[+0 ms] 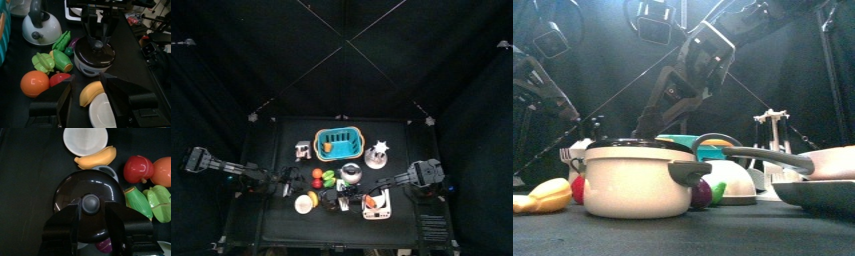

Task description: Grab pot lid

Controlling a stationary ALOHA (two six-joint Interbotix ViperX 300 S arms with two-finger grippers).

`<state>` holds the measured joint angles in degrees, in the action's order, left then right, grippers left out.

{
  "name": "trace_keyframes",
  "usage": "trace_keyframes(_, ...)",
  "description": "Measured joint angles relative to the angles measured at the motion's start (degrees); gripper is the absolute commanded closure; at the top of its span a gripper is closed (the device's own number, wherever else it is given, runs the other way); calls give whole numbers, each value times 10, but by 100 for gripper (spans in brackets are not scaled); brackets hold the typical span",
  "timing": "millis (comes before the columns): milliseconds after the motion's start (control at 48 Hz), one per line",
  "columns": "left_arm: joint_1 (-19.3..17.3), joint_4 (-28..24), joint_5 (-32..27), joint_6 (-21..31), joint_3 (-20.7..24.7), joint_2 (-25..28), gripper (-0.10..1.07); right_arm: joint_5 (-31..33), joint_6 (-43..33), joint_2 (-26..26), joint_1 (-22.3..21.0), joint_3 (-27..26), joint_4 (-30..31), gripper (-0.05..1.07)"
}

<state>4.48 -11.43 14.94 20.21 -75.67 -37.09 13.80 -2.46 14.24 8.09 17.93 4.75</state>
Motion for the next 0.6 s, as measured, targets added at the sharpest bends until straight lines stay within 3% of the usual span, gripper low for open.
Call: trace_keyframes(604, 0, 11, 0, -1, -1, 0, 15, 0, -4, 0, 0, 0, 0, 37)
